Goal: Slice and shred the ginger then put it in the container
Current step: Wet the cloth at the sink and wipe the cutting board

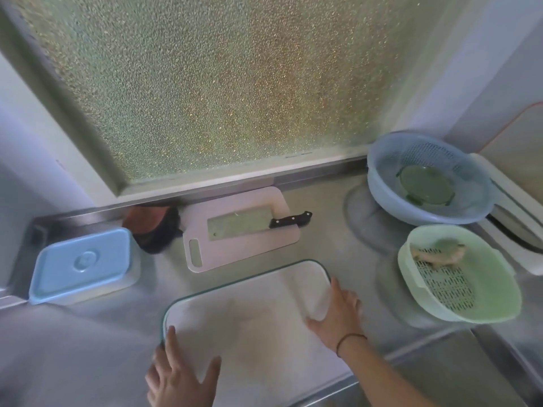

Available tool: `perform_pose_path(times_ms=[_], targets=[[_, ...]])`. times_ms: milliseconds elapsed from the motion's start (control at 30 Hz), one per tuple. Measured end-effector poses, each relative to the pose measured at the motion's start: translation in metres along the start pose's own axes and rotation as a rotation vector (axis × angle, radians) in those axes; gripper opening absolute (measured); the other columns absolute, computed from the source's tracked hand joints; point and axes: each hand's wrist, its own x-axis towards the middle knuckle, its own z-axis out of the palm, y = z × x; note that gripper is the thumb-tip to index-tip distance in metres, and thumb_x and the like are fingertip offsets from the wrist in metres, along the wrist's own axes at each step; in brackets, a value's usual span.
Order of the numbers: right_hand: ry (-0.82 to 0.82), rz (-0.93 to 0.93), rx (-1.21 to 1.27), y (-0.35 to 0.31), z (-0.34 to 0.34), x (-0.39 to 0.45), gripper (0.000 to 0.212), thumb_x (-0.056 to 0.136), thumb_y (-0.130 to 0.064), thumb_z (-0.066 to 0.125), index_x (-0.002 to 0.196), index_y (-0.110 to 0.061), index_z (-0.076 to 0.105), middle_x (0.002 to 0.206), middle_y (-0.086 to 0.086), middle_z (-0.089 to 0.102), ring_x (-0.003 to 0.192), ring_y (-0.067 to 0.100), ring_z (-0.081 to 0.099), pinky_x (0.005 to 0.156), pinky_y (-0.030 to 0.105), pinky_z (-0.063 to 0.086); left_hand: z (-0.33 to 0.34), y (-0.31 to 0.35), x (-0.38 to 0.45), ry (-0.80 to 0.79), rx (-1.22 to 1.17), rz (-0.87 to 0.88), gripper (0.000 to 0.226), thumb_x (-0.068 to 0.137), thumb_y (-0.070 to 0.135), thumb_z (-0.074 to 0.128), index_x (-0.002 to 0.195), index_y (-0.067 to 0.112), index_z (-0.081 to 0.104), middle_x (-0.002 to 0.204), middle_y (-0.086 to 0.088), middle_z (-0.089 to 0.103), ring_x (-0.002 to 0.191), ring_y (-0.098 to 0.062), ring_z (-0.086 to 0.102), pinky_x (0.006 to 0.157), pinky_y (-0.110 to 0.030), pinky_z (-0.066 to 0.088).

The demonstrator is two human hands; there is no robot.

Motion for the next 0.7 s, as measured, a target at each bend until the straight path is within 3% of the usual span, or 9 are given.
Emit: perform_pose_path(times_ms=[267,367,433,500,567,700], targets=[[0.096,-0.04,-0.014,0.0,0.004,-0.009,0.103,0.078,-0.055,0.064,0.151,-0.028,-0.004,0.139,0.007,0.031,0.124,0.027,0.031,0.106,0.036,0.031,0.006,-0.009,-0.002,0.013,0.146,0.069,0.103,0.06,0.076,0.044,0.141,0.012,0.039,0.12,-0.033,0.06,0.089,-0.052,0.06,0.068,-0.059,0.053],[0.164,-0.088,-0.166,-0.004,0.004,-0.02,0.096,0.082,-0.055,0.059,0.151,-0.031,-0.005,0.144,0.002,0.026,0.13,0.024,0.028,0.106,0.036,0.033,0.008,-0.011,-0.002,-0.039,0.295,0.154,0.101,0.081,0.089,0.015,0.138,0.011,0.046,0.132,-0.03,0.058,0.109,-0.046,0.055,0.072,-0.06,0.054],[0.214,-0.161,-0.229,-0.009,0.007,-0.027,0.09,0.084,-0.049,0.059,0.151,-0.032,0.001,0.148,0.0,0.023,0.132,0.023,0.026,0.107,0.036,0.032,0.002,0.001,0.009,-0.024,0.405,0.271,0.09,0.086,0.084,0.019,0.134,0.016,0.053,0.144,-0.026,0.049,0.126,-0.04,0.042,0.077,-0.062,0.054],[0.248,-0.225,-0.221,-0.015,0.013,-0.031,0.091,0.076,-0.041,0.07,0.15,-0.03,0.018,0.145,0.003,0.031,0.128,0.026,0.029,0.103,0.042,0.037,-0.018,0.024,0.038,-0.015,0.407,0.362,0.074,0.091,0.073,0.036,0.143,0.022,0.049,0.163,-0.018,0.022,0.146,-0.035,0.02,0.101,-0.064,0.043],[0.274,-0.293,-0.151,-0.014,0.023,-0.028,0.093,0.059,-0.034,0.083,0.141,-0.024,0.039,0.132,0.008,0.046,0.116,0.029,0.037,0.09,0.049,0.049,-0.041,0.044,0.086,-0.026,0.403,0.354,0.066,0.097,0.063,0.043,0.153,0.028,0.035,0.169,-0.01,-0.005,0.154,-0.033,-0.005,0.12,-0.057,0.017],[0.366,-0.441,-0.136,-0.028,0.027,-0.03,0.09,0.05,-0.031,0.087,0.131,-0.018,0.05,0.124,0.011,0.05,0.107,0.029,0.041,0.08,0.047,0.054,-0.071,0.065,0.167,0.012,0.566,0.243,0.05,0.099,0.047,0.049,0.145,0.027,0.044,0.168,-0.013,-0.013,0.154,-0.036,-0.013,0.122,-0.052,0.008]])
